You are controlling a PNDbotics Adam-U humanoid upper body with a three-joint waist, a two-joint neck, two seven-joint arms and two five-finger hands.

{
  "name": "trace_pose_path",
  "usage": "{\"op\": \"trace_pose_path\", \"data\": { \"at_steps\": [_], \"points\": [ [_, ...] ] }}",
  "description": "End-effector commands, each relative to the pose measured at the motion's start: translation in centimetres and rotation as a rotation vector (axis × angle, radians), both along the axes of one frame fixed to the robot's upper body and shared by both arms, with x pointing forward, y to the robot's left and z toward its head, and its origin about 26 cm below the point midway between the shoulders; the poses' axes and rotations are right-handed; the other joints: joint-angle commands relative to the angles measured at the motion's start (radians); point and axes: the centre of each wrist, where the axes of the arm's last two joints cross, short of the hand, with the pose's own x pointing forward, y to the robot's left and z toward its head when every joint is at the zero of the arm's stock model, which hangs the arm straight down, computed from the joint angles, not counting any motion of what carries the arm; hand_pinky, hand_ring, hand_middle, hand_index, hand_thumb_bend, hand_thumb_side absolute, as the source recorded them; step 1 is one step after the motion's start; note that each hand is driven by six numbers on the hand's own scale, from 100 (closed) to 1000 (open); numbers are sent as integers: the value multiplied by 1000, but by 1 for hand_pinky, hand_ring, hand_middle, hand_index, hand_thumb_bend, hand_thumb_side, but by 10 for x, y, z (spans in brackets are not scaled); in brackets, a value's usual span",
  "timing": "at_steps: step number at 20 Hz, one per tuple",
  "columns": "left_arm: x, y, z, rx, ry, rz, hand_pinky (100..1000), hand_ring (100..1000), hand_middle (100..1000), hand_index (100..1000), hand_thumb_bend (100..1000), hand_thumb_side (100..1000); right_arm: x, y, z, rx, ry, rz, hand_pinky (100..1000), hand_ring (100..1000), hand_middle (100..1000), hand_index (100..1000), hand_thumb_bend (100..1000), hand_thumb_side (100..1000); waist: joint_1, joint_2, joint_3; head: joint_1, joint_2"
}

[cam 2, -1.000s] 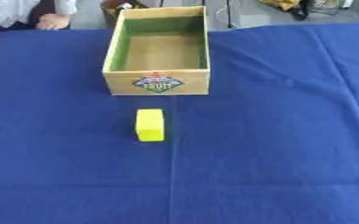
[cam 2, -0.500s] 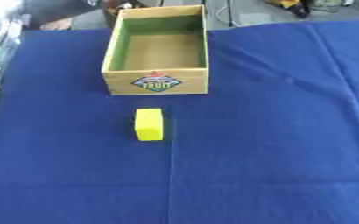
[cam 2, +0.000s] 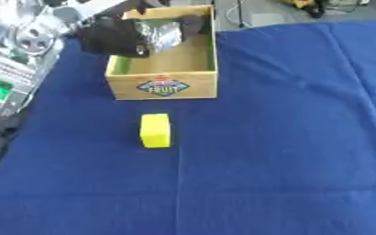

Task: Pick up objects on the table and place them in the box.

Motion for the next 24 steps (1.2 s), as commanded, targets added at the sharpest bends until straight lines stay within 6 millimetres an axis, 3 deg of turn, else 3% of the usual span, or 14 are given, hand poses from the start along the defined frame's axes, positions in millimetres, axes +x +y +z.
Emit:
{"op": "trace_pose_path", "data": {
  "at_steps": [1, 6, 9, 12, 15, 24],
  "points": [
    [-1, -5, 5, 64, 7, -13, 585, 749, 771, 954, 515, 1000, -4, 0, 9, -19, -25, 3, 662, 694, 529, 725, 100, 901, -5, -22, -2, 4, 1],
    [1, -9, 0, 138, 41, -16, 598, 756, 776, 962, 526, 1000, -4, -1, 8, -20, -22, 1, 662, 694, 529, 724, 100, 899, -3, -21, 1, 2, 2],
    [1, -8, -5, 174, 74, -17, 610, 763, 783, 986, 604, 1000, -4, -1, 7, -20, -17, 0, 662, 694, 528, 724, 100, 896, 1, -21, 5, -4, 3],
    [1, -6, -7, 207, 97, -12, 630, 774, 790, 988, 765, 1000, -4, -1, 7, -22, -14, 1, 662, 694, 528, 724, 100, 896, 3, -21, 8, -10, 3],
    [0, -2, -9, 257, 99, 7, 667, 794, 794, 977, 867, 998, -4, -1, 6, -23, -11, -1, 662, 694, 528, 724, 100, 894, 3, -21, 9, -16, 3],
    [4, 2, -21, 406, 65, 41, 697, 793, 791, 948, 933, 1000, -4, -1, 6, -21, -10, -2, 662, 694, 528, 724, 100, 894, 2, -25, 13, -24, 1]
  ]
}}
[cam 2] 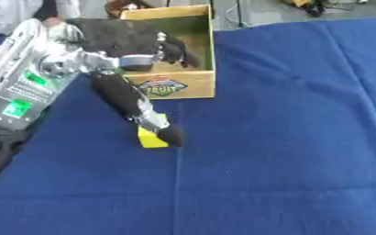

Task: Pick up objects on the table and place them in the box.

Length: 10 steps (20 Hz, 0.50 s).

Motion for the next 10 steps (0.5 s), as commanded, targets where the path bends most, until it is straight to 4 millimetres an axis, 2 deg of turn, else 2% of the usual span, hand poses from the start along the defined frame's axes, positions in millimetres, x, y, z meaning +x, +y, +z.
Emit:
{"op": "trace_pose_path", "data": {
  "at_steps": [1, 3, 5, 8, 10],
  "points": [
    [3, 6, 1, 52, -29, 23, 695, 788, 783, 942, 931, 1000, -4, -1, 8, -18, -23, -1, 662, 694, 528, 724, 100, 894, -6, -26, 1, -4, 1],
    [7, 8, -5, 69, -21, 37, 693, 784, 777, 938, 928, 1000, -4, -1, 8, -17, -23, -1, 662, 694, 528, 724, 100, 894, -6, -26, 1, -4, 1],
    [14, 12, -12, 92, -7, 66, 695, 782, 766, 932, 865, 982, -4, -1, 8, -17, -22, -1, 662, 694, 527, 724, 100, 894, -7, -26, 1, -6, -1],
    [23, 15, -22, 124, 9, 102, 696, 783, 767, 933, 833, 960, -4, -1, 8, -14, -22, 0, 662, 694, 527, 724, 100, 893, -8, -25, 0, -6, -2],
    [30, 19, -29, 138, 29, 130, 688, 783, 780, 952, 769, 915, -4, -1, 8, -13, -23, 0, 662, 694, 527, 723, 100, 892, -8, -23, -1, -6, -5]
  ]
}}
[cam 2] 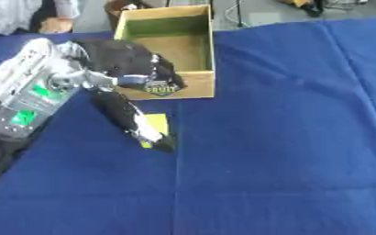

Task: Pick up objects on the table and place them in the box.

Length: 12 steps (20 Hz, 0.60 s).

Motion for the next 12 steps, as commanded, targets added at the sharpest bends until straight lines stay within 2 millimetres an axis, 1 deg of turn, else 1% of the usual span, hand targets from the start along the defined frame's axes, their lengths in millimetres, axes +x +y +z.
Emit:
{"op": "trace_pose_path", "data": {
  "at_steps": [1, 6, 12],
  "points": [
    [10, 10, -3, 33, -4, 55, 685, 783, 792, 961, 751, 907, -4, -1, 8, -13, -24, 0, 662, 694, 527, 723, 100, 892, -8, -22, -2, -1, -5],
    [23, 16, -14, 52, 25, 117, 684, 792, 831, 968, 721, 881, -4, -1, 8, -12, -24, 0, 662, 694, 527, 723, 100, 892, -10, -17, -5, 1, -8],
    [33, 21, -23, 59, 52, 158, 683, 796, 843, 976, 740, 902, -4, -1, 7, -9, -24, -1, 662, 695, 526, 723, 100, 889, -10, -11, -7, 1, -10]
  ]
}}
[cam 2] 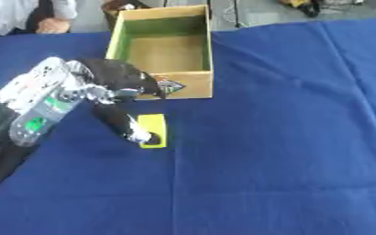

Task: Pick up objects on the table and place them in the box.

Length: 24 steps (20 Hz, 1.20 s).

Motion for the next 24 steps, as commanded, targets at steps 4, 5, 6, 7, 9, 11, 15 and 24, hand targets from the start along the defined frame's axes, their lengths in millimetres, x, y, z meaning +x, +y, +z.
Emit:
{"op": "trace_pose_path", "data": {
  "at_steps": [4, 5, 6, 7, 9, 11, 15, 24],
  "points": [
    [7, 8, 4, -6, 0, 35, 685, 796, 840, 977, 747, 903, -4, 0, 7, -8, -22, 1, 663, 695, 526, 722, 100, 888, -5, -16, -1, 3, -8],
    [9, 9, 2, -5, 6, 41, 687, 797, 841, 978, 750, 903, -4, 0, 7, -7, -22, 2, 663, 695, 526, 723, 100, 888, -4, -16, -2, 3, -9],
    [10, 10, 0, -4, 12, 46, 687, 798, 842, 979, 755, 902, -4, 0, 7, -7, -22, 2, 663, 695, 526, 722, 100, 888, -4, -16, -3, 3, -10],
    [12, 11, -1, -4, 18, 49, 687, 799, 843, 980, 758, 903, -4, -1, 7, -6, -22, 1, 663, 695, 526, 722, 100, 887, -4, -16, -3, 3, -10],
    [13, 11, -2, -5, 25, 54, 687, 799, 844, 980, 768, 898, -4, -1, 7, -6, -21, 1, 663, 695, 526, 722, 100, 887, -4, -15, -4, 3, -10],
    [14, 12, -3, -7, 28, 59, 685, 799, 843, 980, 770, 893, -4, -1, 6, -4, -19, 1, 663, 695, 525, 722, 100, 886, -4, -15, -5, 4, -12],
    [17, 13, -4, -2, 22, 83, 681, 793, 803, 961, 753, 892, -4, -1, 5, -3, -15, 1, 663, 695, 524, 721, 100, 884, -3, -13, -7, 4, -13],
    [25, 15, -13, -13, 19, 117, 648, 771, 732, 927, 740, 880, -4, 0, 4, -2, -11, 1, 664, 695, 523, 720, 100, 884, -4, -6, -11, 5, -16]
  ]
}}
